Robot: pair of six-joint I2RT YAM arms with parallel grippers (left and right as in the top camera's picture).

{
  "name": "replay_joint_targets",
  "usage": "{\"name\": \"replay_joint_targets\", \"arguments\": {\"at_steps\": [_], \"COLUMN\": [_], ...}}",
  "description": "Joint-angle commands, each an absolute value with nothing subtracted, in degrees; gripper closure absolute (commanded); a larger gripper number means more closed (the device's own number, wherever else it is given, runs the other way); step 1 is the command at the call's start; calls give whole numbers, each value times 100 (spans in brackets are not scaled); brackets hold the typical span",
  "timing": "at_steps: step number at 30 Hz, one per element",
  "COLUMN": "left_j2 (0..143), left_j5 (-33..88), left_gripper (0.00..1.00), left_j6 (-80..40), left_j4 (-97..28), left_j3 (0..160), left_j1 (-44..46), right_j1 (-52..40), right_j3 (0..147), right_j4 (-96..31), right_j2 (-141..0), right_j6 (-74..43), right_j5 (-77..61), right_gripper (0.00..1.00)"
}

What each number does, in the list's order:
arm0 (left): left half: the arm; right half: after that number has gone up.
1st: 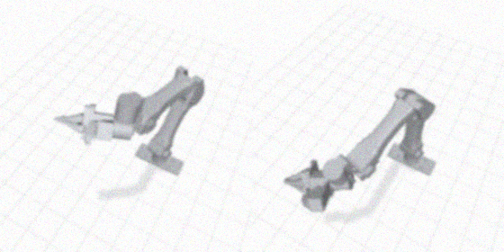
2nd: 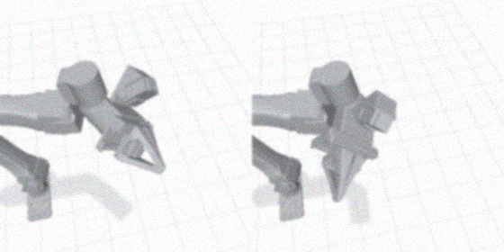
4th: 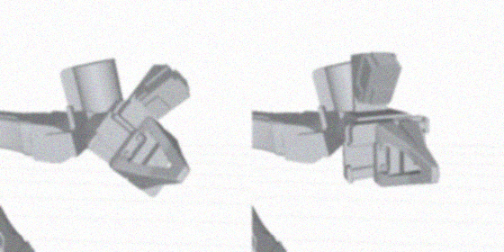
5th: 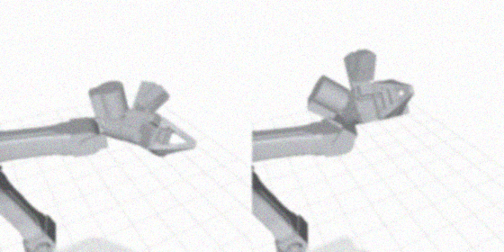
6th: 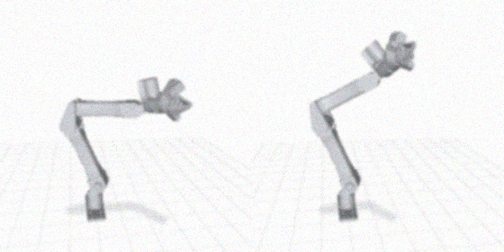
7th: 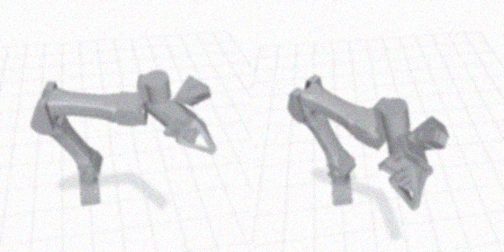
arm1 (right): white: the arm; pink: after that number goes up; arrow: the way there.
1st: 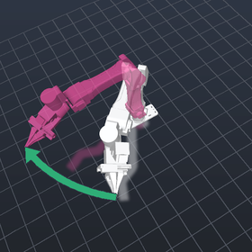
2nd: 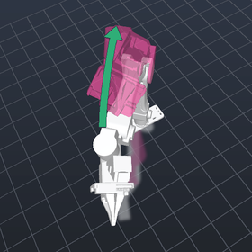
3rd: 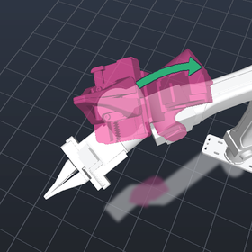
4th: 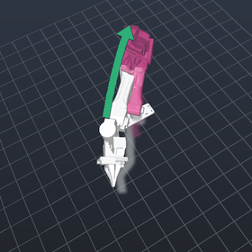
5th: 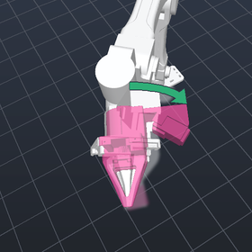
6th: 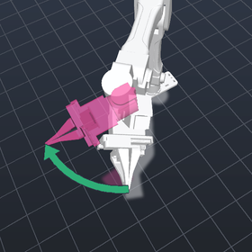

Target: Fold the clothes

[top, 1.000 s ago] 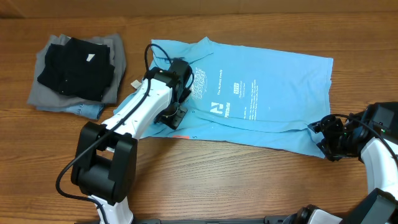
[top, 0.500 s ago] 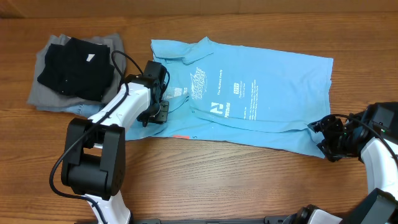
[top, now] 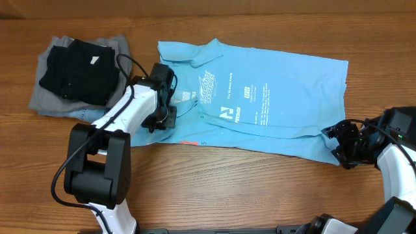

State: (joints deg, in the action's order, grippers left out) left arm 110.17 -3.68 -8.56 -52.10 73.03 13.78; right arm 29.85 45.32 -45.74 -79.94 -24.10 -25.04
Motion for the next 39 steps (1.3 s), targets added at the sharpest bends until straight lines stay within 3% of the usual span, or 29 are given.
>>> {"name": "replay_joint_targets", "arguments": {"at_steps": [1, 8, 9, 10, 12, 16, 19, 22, 28, 33, 36, 39], "left_j2": [11054, 11056, 11056, 11056, 11056, 11056, 11056, 11056, 11214, 11306, 11303, 11303], "left_j5": [-917, -1374, -1463, -1540, -1612, -1688, -1441, -397, -687, -1415, -2458, -3334], "left_gripper": [96, 96, 92, 80, 49, 48, 48, 57, 61, 65, 81, 90], "left_j6": [-711, -231, -209, -209, -211, -213, -298, -12, 226, 215, -54, -523], "left_j4": [-5356, -4912, -4764, -4707, -4779, -5065, -5306, -5393, -4613, -4353, -4276, -4226], "left_j3": [7970, 8495, 8493, 8493, 8493, 8493, 8493, 8414, 7640, 7564, 7566, 7566], "left_j1": [1382, 1382, 1378, 1374, 1374, 1372, 1374, 1374, 1374, 1374, 1372, 1315], "right_j1": [2947, 2947, 2947, 2947, 2947, 2947, 2947, 2947, 2947, 2947, 2947, 2947], "right_j3": [4661, 4661, 4661, 4661, 4661, 4661, 4661, 4661, 4661, 4661, 4661, 4661], "right_j4": [-4558, -4556, -4558, -4558, -4560, -4560, -4560, -4558, -4567, -4565, -4598, -4602], "right_j2": [-7915, -7915, -7915, -7915, -7915, -7915, -7915, -7915, -7915, -7915, -7915, -7915], "right_j6": [-2377, -2375, -2375, -2375, -2375, -2375, -2377, -2375, -2375, -2375, -2375, -2375], "right_j5": [-2451, -2451, -2451, -2451, -2451, -2451, -2451, -2451, -2451, -2451, -2451, -2451], "right_gripper": [23, 23, 23, 23, 23, 23, 23, 23, 23, 23, 23, 23]}}
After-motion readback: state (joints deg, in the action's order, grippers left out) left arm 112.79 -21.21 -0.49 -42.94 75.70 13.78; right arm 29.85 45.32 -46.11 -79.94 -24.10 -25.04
